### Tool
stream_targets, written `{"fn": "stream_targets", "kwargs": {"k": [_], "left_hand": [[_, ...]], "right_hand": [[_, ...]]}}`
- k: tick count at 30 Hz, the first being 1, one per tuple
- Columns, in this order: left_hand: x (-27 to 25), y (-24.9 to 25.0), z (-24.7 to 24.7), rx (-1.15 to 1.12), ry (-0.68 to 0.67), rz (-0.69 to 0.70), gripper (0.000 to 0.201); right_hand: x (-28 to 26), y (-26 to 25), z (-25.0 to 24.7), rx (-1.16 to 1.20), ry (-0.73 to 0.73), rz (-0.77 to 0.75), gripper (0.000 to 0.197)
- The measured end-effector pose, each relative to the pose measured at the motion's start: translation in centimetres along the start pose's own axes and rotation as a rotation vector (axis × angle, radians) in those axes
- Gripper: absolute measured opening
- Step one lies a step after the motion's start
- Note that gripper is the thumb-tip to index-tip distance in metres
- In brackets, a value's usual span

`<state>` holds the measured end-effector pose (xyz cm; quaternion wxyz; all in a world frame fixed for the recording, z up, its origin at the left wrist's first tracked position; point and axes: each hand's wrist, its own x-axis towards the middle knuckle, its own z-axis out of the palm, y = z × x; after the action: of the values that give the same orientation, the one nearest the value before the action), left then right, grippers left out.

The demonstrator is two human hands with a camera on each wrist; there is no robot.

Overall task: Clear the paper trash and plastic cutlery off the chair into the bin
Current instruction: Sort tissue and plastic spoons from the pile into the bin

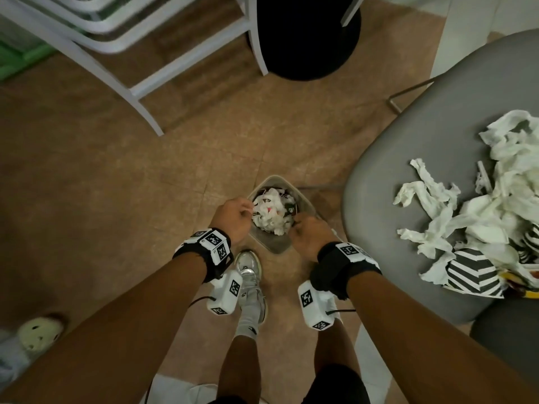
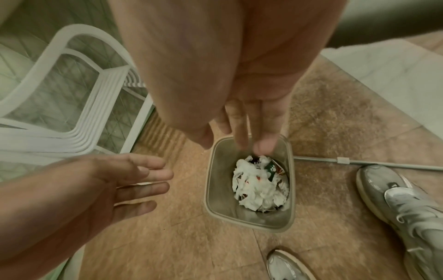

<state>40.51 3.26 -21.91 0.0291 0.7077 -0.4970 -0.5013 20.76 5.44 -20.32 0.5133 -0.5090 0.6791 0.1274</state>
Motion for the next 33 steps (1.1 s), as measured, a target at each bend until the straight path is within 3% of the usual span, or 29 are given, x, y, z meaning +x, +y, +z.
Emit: {"fn": "stream_targets", "kwargs": {"k": [7, 13, 18, 24, 27, 30, 33], "left_hand": [[-0.2, 6.5, 0.8, 0.138, -0.055, 0.094, 0.023], [0.0, 14.9, 5.7, 0.271, -0.136, 0.227, 0.008], [0.1, 21.1, 12.8, 0.325, -0.205, 0.380, 0.028], [-0.2, 25.7, 19.7, 0.610, -0.174, 0.652, 0.061], [0.2, 26.9, 21.6, 0.763, -0.200, 0.715, 0.075], [0.7, 27.6, 22.3, 0.880, -0.236, 0.704, 0.065], [0.9, 28.3, 22.1, 0.931, -0.257, 0.688, 0.037]], "right_hand": [[-2.8, 1.2, -6.3, 0.083, 0.104, -0.099, 0.030], [-4.8, 8.6, -12.2, 0.178, 0.214, -0.062, 0.027], [-6.1, 16.7, -15.9, 0.239, 0.303, 0.031, 0.022], [-6.3, 23.1, -18.4, 0.346, 0.375, 0.058, 0.023], [-6.1, 24.7, -19.7, 0.374, 0.395, 0.033, 0.022], [-5.6, 25.7, -20.7, 0.372, 0.415, 0.015, 0.021], [-5.1, 26.4, -21.6, 0.332, 0.471, -0.003, 0.023]]}}
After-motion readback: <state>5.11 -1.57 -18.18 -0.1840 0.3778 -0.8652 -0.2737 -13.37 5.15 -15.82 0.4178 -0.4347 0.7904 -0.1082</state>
